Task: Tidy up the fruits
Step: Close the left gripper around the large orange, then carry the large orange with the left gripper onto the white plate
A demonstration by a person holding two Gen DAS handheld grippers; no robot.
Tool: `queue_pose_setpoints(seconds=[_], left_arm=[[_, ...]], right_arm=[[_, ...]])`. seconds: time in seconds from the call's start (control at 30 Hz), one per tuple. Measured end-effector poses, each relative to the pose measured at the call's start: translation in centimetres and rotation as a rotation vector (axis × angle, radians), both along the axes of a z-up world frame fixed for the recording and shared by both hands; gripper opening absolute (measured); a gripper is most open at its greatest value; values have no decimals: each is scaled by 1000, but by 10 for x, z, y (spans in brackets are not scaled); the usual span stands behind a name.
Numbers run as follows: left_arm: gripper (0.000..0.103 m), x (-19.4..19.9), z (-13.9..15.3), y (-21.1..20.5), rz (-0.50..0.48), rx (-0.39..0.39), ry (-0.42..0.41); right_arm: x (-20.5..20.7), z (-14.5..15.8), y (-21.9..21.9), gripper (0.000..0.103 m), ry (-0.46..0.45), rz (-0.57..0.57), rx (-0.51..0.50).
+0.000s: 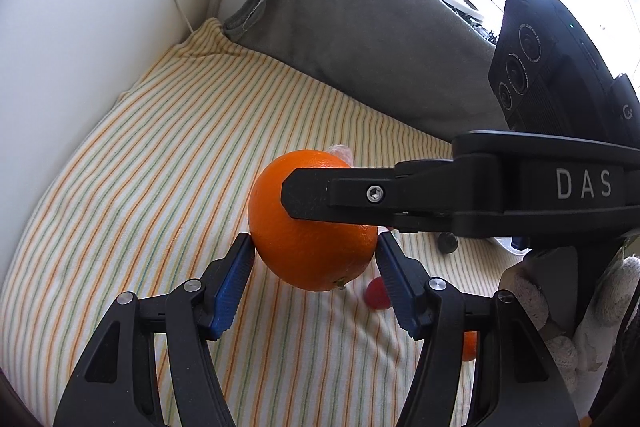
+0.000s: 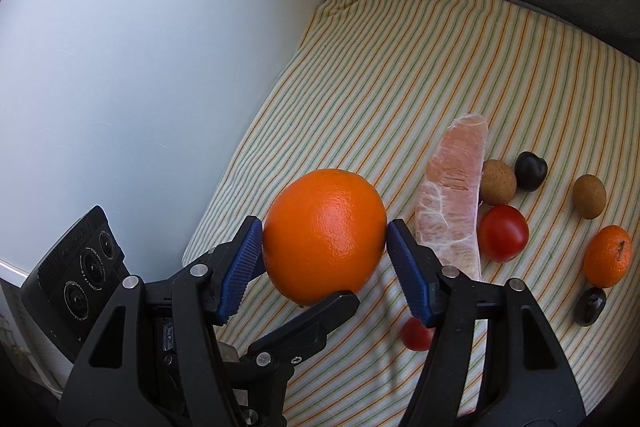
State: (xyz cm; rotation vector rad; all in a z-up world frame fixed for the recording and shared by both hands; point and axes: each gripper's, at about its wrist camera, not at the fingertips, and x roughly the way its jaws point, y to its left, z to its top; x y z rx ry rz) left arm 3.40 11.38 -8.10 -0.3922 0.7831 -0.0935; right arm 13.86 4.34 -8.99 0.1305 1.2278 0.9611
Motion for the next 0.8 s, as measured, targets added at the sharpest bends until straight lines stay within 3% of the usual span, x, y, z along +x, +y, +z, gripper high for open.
queue_pose_setpoints(seconds=[0.8], left_arm=[[62, 8, 33, -77, -141, 48, -67]], right_arm=[[-12, 36, -94, 68, -81, -131, 49]])
